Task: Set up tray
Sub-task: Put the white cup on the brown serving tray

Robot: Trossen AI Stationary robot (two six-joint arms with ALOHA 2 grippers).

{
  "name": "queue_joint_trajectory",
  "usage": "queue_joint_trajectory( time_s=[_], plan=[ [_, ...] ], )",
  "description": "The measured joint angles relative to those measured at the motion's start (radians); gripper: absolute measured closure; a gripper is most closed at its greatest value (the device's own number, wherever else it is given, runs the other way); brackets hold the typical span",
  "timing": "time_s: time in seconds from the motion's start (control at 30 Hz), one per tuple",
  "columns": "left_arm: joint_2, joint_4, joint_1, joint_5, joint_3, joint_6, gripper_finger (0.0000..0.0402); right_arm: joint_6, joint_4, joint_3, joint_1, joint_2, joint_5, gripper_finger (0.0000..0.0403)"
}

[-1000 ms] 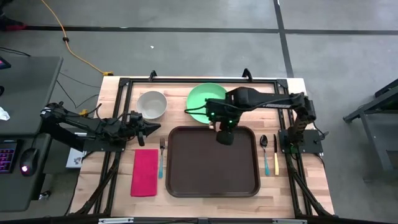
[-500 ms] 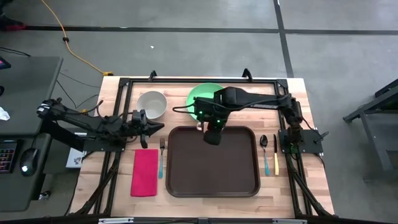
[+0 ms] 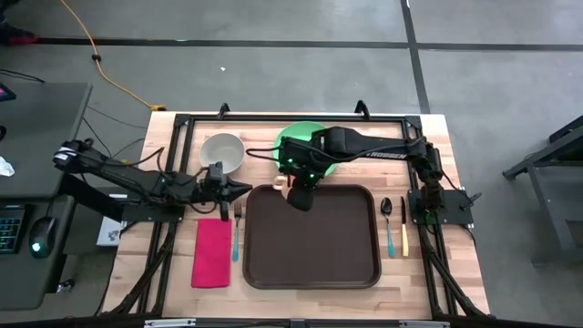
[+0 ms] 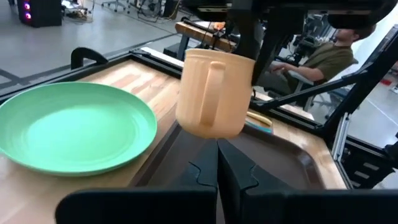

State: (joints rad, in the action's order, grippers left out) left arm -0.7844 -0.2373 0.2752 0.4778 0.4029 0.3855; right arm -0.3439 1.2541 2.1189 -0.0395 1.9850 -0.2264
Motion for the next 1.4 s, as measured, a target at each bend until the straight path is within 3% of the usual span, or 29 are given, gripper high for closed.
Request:
queue_joint_trajectory(
  time_s=[0.37, 0.57, 1.0, 1.4],
  plan=[
    [-0.146, 0.002, 0.000, 0.010, 0.102, -0.016, 0.0262, 0.003, -0.052, 0.000, 0.001, 0.000, -0.010, 0.0403],
    [-0.204, 0.004, 0.000, 0.012, 0.138, -0.015, 0.0227, 0.009, -0.067, -0.001, 0.002, 0.019, -0.018, 0.0403],
    [-0.222, 0.007, -0.005, 0.089, 0.148, -0.014, 0.0218, 0.014, -0.096, -0.001, 0.025, 0.028, -0.035, 0.0403],
    [-0.222, 0.007, -0.132, -0.109, 0.147, 0.012, 0.0218, 0.030, -0.116, -0.001, 0.033, 0.030, -0.027, 0.0402]
  ],
)
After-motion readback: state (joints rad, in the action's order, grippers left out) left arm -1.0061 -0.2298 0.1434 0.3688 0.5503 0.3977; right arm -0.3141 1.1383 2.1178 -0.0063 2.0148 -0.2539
